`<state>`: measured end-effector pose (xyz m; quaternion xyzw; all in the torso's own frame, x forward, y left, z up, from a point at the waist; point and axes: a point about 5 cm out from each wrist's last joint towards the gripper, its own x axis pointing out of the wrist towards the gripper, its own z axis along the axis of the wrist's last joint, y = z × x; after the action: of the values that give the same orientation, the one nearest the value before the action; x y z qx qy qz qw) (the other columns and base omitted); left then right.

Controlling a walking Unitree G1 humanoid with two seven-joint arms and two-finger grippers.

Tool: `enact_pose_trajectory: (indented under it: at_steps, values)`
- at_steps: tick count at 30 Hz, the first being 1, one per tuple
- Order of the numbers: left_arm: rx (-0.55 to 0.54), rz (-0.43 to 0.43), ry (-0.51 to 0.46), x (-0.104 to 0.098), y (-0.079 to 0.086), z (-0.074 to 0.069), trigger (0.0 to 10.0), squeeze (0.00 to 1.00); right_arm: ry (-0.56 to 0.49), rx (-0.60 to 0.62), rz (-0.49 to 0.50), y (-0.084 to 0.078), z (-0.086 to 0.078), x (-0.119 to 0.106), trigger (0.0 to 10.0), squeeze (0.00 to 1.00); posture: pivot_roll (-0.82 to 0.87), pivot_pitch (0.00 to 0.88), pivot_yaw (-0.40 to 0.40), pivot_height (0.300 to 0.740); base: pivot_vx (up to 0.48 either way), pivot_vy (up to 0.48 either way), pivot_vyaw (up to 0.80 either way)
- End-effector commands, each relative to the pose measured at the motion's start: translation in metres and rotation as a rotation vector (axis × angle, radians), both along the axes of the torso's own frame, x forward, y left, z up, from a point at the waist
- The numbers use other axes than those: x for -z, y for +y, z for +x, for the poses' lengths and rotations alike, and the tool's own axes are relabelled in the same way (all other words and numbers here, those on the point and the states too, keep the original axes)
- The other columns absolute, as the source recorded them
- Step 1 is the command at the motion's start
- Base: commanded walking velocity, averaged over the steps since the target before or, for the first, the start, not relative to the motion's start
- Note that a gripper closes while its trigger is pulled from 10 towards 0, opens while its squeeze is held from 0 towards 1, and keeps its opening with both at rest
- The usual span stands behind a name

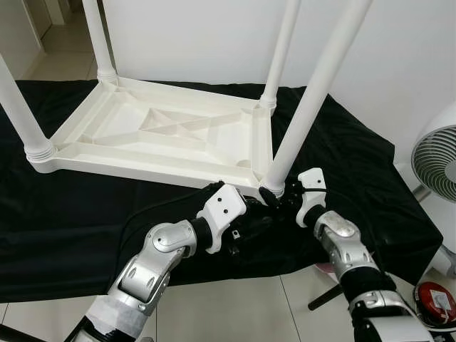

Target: Building children table

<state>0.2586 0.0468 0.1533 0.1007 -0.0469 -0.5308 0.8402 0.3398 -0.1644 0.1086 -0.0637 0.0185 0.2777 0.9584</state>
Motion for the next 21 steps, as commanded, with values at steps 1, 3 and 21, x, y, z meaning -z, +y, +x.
enact_pose_trajectory:
  at_steps: [1, 3, 21]
  values:
    - [0.001, -0.002, -0.006, -0.002, -0.001, 0.001, 10.0, 0.0, 0.011, -0.055, -0.02, 0.001, 0.004, -0.001, 10.0, 0.0, -0.04, 0.0, -0.068, 0.74, 0.0, 0.0, 0.0]
    - [0.002, -0.001, -0.007, -0.002, -0.001, 0.002, 10.0, 0.0, 0.013, -0.081, -0.026, 0.002, 0.006, -0.003, 10.0, 0.0, -0.04, 0.0, -0.068, 0.74, 0.0, 0.0, 0.0]
    - [-0.01, 0.001, -0.02, -0.005, 0.0, 0.005, 10.0, 0.0, 0.061, -0.197, -0.133, 0.021, 0.026, -0.012, 1.3, 0.0, -0.02, 0.0, -0.069, 0.74, 0.0, 0.0, 0.0]
